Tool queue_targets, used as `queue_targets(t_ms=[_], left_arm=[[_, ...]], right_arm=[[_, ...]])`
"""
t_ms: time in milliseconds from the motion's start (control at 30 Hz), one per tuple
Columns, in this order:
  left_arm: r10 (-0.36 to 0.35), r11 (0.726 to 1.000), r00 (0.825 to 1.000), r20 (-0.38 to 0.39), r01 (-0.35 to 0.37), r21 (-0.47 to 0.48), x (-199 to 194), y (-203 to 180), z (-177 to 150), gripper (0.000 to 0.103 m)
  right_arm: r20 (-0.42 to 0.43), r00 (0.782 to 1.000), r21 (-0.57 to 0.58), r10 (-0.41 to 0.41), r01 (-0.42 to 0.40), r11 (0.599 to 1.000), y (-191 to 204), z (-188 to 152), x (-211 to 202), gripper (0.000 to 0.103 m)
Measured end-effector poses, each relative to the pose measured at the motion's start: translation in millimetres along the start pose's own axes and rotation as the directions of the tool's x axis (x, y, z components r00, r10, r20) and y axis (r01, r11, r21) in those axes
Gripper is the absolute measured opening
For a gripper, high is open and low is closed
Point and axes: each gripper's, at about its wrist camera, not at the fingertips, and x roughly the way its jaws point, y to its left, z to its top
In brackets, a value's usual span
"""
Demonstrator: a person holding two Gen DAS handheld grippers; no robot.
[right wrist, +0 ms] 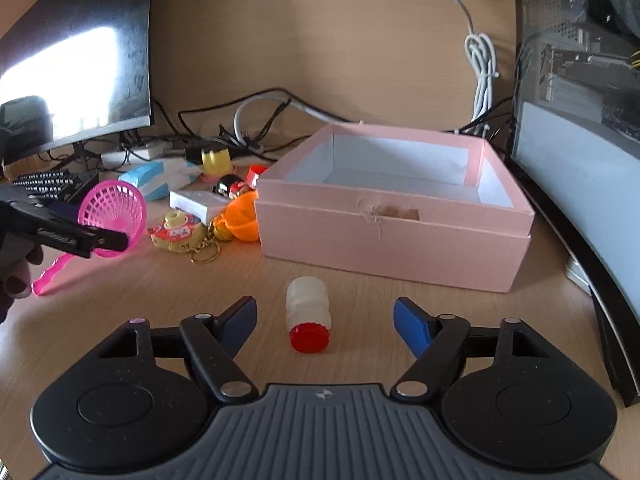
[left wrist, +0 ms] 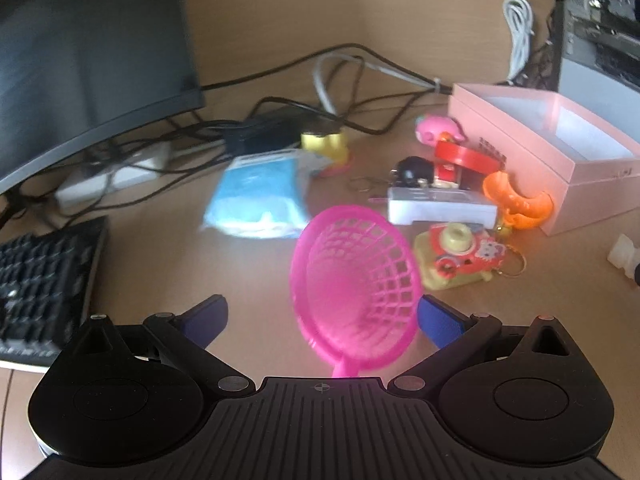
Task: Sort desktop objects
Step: 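Grasp the white red-capped bottle with the right tool while the left tool reaches for the pink strainer, then carry the bottle into the pink box with the right tool while the left tool grasps the pink strainer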
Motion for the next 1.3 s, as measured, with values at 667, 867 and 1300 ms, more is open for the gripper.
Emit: queue_targets(t_ms=[667, 867, 1300], left_arm=[[-0.172, 0.975, 0.981, 0.088, 0.156, 0.161, -86, -91, -12, 0.048], [-0.341, 0.914, 0.940, 0.007, 0.330, 0.234, -87, -99, -39, 0.088], [-0.162, 0.947, 0.987, 0.015, 0.151, 0.284, -48, -115, -32, 0.097]], right_arm=[[0.016, 0.998, -0.035, -0.056, 0.057, 0.998, -9, 9, -79, 0.025], [-0.052, 0.996, 0.008, -0.066, 0.067, 0.998, -17, -13, -66, 0.025], [-0.094, 0.993, 0.032, -0.067, 0.071, 0.997, -22, -30, -50, 0.050]])
